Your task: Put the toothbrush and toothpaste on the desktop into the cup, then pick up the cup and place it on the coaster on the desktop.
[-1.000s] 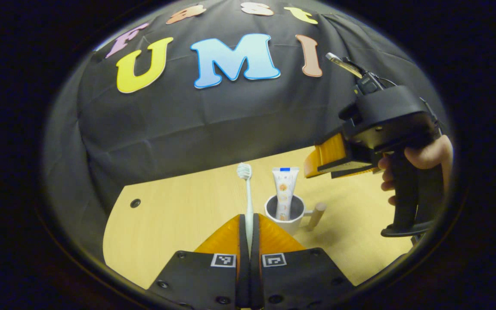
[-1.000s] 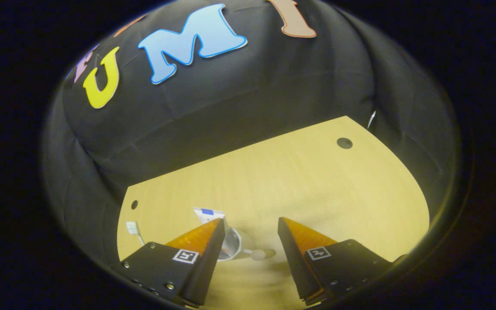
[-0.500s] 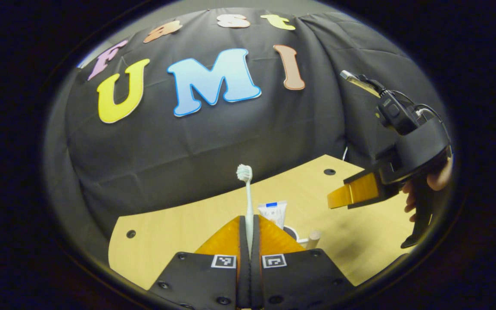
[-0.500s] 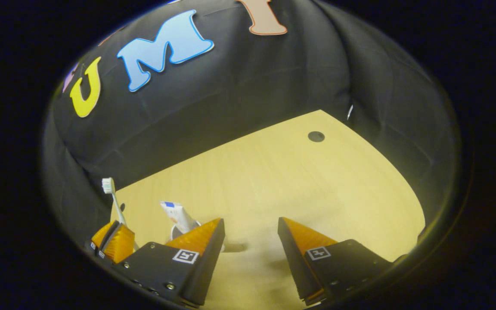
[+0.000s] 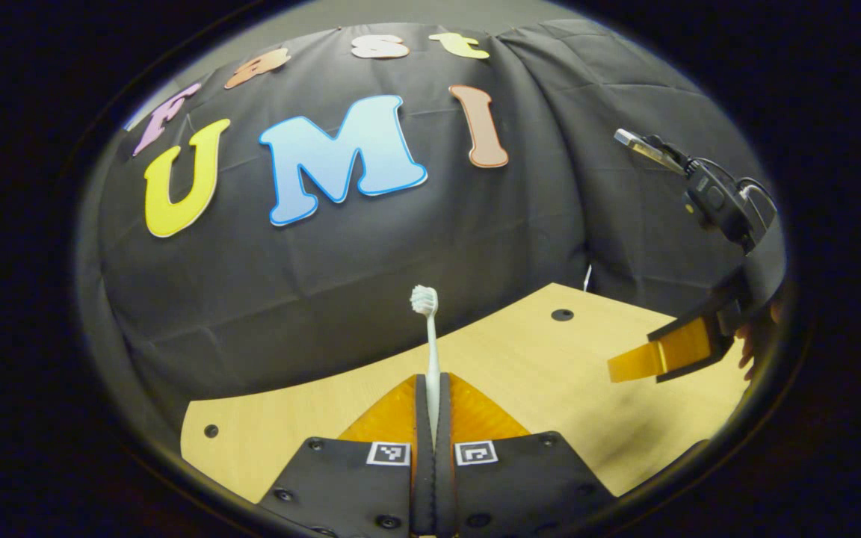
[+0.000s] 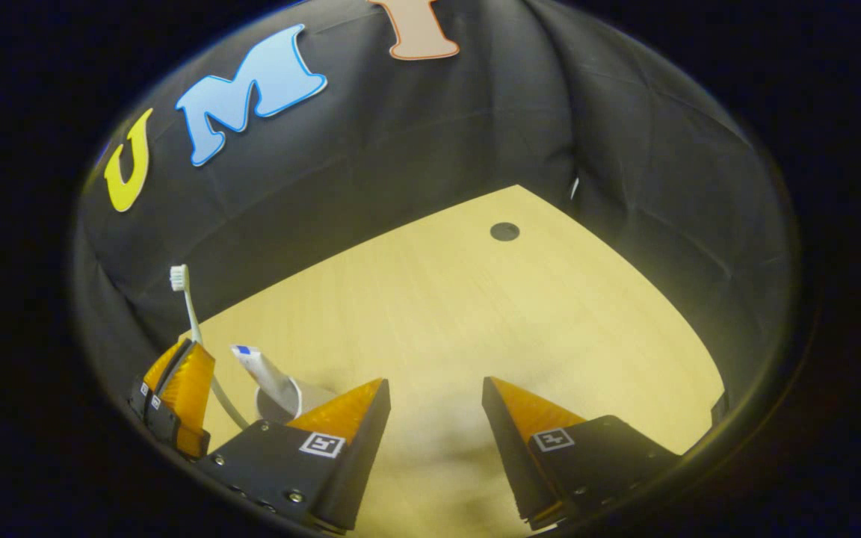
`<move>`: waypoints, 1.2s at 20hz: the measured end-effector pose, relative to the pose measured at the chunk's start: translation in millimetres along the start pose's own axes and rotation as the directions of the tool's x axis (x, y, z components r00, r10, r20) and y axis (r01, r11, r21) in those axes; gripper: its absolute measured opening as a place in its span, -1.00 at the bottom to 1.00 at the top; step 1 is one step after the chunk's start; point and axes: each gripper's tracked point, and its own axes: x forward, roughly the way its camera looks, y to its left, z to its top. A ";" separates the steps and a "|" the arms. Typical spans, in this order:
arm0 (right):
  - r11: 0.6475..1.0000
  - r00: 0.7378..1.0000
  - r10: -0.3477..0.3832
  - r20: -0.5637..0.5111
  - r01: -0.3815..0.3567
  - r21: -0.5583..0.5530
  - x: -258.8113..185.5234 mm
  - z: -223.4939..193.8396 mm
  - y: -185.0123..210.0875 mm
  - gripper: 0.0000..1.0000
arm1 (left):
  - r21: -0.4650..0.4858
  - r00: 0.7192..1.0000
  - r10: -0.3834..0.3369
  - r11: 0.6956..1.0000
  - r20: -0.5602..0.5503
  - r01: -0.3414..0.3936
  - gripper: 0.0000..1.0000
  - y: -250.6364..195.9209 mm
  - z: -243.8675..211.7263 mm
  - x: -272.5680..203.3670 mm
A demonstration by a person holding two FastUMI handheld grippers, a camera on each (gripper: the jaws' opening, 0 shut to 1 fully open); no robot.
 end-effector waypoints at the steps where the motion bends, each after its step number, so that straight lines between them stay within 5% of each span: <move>1: 1.000 1.000 -0.009 -0.004 0.009 0.001 0.3 -1.5 -4.6 0.52 | -0.001 1.000 -0.005 1.000 0.002 0.005 -0.84 -1.5 -1.4 3.9; 13: 0.999 0.998 -0.037 -0.046 0.038 0.012 6.2 -13.6 -19.0 0.51 | -0.053 1.000 -0.002 0.999 0.010 0.003 -0.84 -5.5 -14.2 19.8; 24: 1.000 0.998 -0.015 -0.065 0.016 0.012 11.5 -21.4 -8.0 0.51 | -0.093 1.000 0.029 0.995 -0.012 -0.030 -0.63 -2.8 -28.5 13.2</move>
